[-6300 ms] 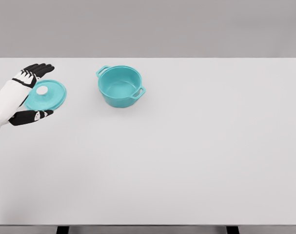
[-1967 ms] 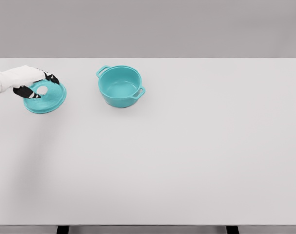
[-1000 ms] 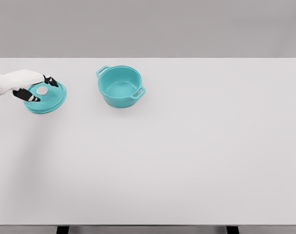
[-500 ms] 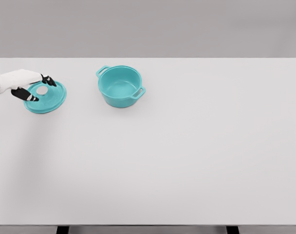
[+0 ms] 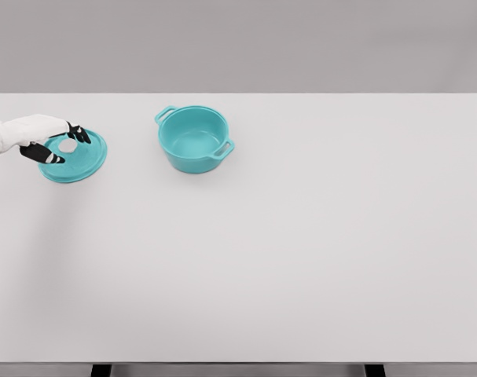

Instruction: Cover the pot with left arm

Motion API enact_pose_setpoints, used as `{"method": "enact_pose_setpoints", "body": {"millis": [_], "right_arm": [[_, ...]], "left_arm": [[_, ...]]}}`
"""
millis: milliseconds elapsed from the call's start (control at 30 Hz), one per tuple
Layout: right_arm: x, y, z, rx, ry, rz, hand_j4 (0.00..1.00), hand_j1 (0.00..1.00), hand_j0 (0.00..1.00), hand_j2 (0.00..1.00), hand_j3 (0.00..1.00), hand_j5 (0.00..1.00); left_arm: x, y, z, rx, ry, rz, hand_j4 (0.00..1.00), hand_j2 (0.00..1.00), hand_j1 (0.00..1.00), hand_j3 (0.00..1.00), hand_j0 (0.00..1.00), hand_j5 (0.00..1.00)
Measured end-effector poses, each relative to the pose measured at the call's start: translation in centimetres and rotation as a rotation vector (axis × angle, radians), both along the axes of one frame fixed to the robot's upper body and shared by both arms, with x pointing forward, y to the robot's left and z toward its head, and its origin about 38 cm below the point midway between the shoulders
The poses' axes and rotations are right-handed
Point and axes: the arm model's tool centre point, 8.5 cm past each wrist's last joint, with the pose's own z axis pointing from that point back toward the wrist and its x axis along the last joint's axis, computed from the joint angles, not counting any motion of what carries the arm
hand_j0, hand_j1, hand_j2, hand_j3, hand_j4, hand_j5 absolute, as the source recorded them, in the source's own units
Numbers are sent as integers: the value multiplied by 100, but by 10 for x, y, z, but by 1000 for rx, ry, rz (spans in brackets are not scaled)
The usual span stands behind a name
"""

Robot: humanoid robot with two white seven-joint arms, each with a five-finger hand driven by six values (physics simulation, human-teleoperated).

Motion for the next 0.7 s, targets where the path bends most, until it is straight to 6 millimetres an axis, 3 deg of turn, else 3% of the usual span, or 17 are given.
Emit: {"method": "enact_pose_setpoints", "body": {"millis": [700], "right_arm": [[0,0,0,0,0,0,100,100,100,100,100,100]], "left_arm": [[4,9,-7,-26,38,49,70,70,70,70,70,70]]}}
